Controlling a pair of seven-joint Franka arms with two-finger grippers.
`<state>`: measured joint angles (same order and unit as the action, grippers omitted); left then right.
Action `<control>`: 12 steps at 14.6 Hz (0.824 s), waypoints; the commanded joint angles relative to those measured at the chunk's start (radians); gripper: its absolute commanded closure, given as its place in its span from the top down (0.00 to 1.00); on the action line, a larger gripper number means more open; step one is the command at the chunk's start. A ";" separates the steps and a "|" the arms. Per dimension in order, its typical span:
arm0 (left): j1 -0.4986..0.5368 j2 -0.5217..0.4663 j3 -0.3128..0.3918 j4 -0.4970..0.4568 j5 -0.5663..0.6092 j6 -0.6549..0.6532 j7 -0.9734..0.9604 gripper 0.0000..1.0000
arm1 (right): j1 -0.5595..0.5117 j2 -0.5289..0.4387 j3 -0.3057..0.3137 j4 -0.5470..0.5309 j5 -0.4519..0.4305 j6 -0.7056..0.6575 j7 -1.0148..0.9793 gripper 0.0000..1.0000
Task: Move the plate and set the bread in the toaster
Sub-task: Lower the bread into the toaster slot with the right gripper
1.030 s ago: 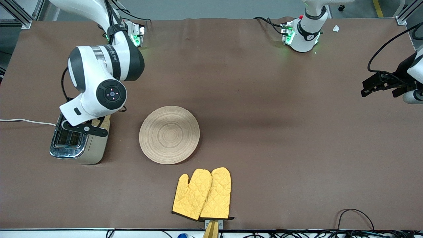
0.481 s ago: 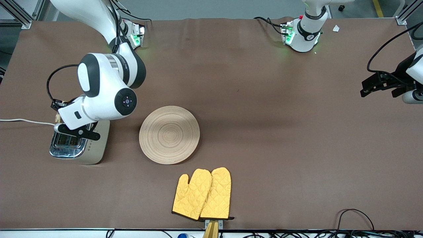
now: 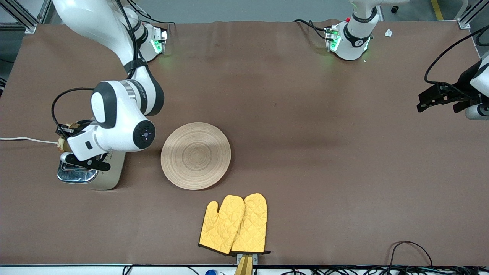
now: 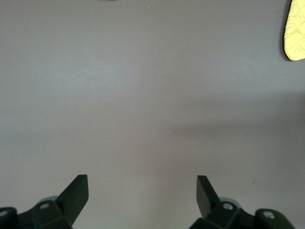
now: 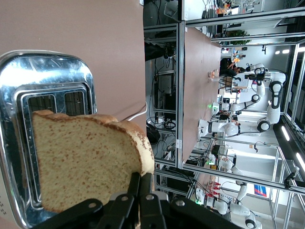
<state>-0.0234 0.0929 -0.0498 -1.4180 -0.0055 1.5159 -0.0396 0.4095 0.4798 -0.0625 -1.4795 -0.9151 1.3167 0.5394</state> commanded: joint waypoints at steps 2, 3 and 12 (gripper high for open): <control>0.004 -0.002 0.001 0.004 -0.011 0.003 -0.003 1.00 | -0.014 -0.009 0.009 -0.025 -0.030 0.015 0.033 0.00; 0.004 -0.001 0.001 0.005 -0.011 0.003 -0.005 1.00 | -0.015 -0.006 0.009 -0.025 -0.030 0.019 0.033 0.00; 0.002 -0.002 0.001 0.004 -0.011 0.001 -0.009 1.00 | -0.037 -0.007 0.009 -0.100 -0.028 0.082 0.067 0.00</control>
<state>-0.0236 0.0929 -0.0495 -1.4180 -0.0055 1.5159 -0.0397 0.3793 0.4830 -0.0631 -1.5636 -0.9190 1.3916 0.5845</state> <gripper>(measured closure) 0.000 0.974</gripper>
